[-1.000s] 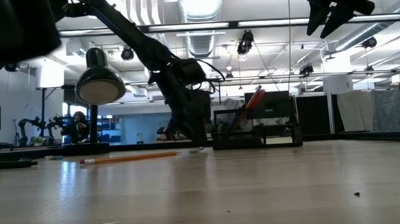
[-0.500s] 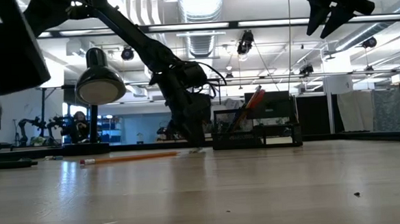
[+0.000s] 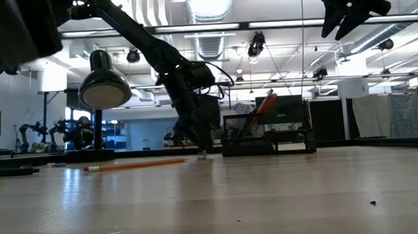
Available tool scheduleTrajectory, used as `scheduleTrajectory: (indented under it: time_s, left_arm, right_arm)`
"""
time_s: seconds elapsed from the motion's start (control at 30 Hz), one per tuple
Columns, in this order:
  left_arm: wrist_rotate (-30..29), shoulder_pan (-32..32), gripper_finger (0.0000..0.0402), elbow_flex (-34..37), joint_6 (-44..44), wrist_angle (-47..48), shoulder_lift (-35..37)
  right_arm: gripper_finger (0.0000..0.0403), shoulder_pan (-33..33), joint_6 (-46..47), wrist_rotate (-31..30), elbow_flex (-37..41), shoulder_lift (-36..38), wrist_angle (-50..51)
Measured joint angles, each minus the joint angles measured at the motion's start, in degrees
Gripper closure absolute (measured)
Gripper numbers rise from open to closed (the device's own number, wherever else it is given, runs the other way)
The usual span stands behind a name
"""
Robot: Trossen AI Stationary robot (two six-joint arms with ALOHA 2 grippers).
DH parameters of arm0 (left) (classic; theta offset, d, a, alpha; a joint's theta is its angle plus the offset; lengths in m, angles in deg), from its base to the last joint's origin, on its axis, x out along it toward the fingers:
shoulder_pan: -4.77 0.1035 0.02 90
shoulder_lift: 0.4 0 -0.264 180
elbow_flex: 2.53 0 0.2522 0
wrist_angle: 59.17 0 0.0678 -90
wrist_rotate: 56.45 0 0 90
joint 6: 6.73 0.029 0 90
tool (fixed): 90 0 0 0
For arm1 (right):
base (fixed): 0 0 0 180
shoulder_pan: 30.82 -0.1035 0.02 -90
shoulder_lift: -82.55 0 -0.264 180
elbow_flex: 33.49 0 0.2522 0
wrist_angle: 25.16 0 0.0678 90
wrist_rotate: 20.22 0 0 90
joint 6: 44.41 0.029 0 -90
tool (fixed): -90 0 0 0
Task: Pick and place office supplies into organizer
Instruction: Put the top yellow binder clip into the desk organizer
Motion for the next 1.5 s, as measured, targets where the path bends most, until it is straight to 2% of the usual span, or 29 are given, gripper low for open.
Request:
scheduleTrajectory:
  time_s: [0.63,0.87,1.23,1.5]
  left_arm:
    - [-1.09,0.13,0.0224,1.07,17.84,0.97,0.00]
    - [3.37,0.04,0.0227,1.19,22.22,0.61,0.00]
    - [1.80,-0.02,0.0312,1.22,22.45,-0.47,-0.44]
    - [1.36,-0.02,0.0343,1.39,23.83,0.20,-0.46]
  right_arm:
    - [0.0197,0.00,0.00,-1.41,0.02,0.00,3.80]
    - [0.0197,0.00,-0.20,-1.41,0.02,0.00,3.98]
    - [0.0197,0.00,-0.17,-1.37,0.02,0.00,4.00]
    - [0.0197,0.00,-0.17,-1.35,0.02,0.00,3.98]
